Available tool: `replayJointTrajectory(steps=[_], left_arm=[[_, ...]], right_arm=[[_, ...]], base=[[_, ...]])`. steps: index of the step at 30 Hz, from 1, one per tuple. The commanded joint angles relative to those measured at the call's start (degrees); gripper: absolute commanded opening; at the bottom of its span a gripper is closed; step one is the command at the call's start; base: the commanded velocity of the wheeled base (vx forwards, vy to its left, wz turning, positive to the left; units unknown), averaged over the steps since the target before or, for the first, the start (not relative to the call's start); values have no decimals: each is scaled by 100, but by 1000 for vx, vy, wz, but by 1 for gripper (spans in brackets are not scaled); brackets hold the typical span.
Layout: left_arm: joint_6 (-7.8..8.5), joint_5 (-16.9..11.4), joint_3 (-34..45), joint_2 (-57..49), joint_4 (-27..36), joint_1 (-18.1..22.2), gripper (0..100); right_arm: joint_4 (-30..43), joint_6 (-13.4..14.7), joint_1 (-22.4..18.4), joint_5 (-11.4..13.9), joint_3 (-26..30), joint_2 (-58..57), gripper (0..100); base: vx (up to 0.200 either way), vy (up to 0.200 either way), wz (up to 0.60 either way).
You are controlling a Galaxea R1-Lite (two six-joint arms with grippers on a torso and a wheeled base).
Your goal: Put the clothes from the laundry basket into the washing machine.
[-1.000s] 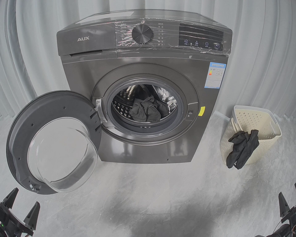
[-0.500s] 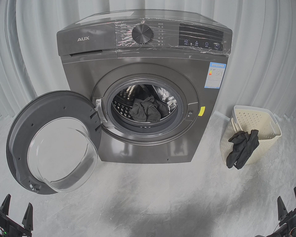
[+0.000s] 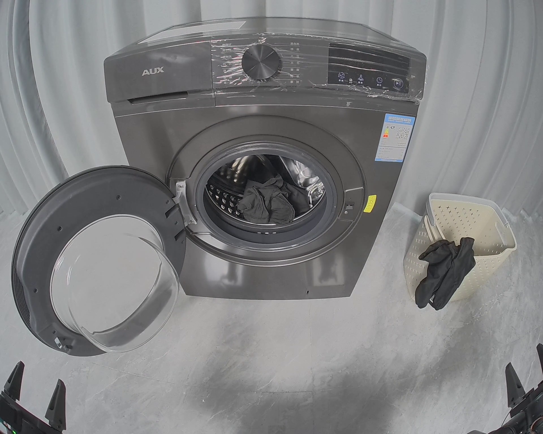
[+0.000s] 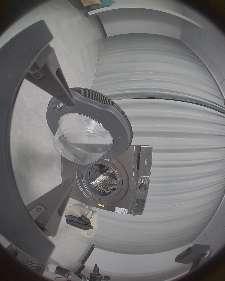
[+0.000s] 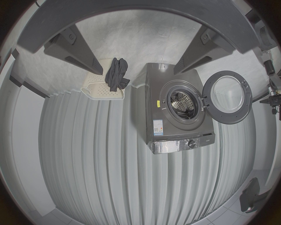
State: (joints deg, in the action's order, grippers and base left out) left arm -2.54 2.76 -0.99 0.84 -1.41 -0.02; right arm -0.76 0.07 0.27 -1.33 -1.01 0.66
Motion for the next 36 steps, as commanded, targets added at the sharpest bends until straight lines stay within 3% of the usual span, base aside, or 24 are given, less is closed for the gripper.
replayJointTrajectory(steps=[1, 4, 5, 7, 12, 16, 25, 36], left_arm=[[16, 15, 90, -84, 1, 2, 100], [315, -152, 90, -84, 141, 11, 100], [341, -240, 81, -84, 177, -6, 100], [306, -311, 90, -75, 159, 2, 100], [78, -161, 90, -75, 150, 11, 100], [95, -179, 90, -84, 150, 11, 100], [87, -170, 90, -75, 150, 11, 100], [69, -161, 90, -75, 150, 11, 100]], right_arm=[[-4, 1, 0, 1, 101, -66, 100], [-4, 1, 0, 1, 101, -66, 100], [-4, 1, 0, 1, 101, -66, 100], [-4, 1, 0, 1, 101, -66, 100], [-4, 1, 0, 1, 101, -66, 100], [-4, 1, 0, 1, 101, -66, 100], [-4, 1, 0, 1, 101, -66, 100], [-4, 1, 0, 1, 101, -66, 100]], base=[[0, 0, 0], [0, 0, 0], [0, 0, 0], [0, 0, 0], [0, 0, 0], [0, 0, 0], [0, -200, 0], [0, 0, 0]])
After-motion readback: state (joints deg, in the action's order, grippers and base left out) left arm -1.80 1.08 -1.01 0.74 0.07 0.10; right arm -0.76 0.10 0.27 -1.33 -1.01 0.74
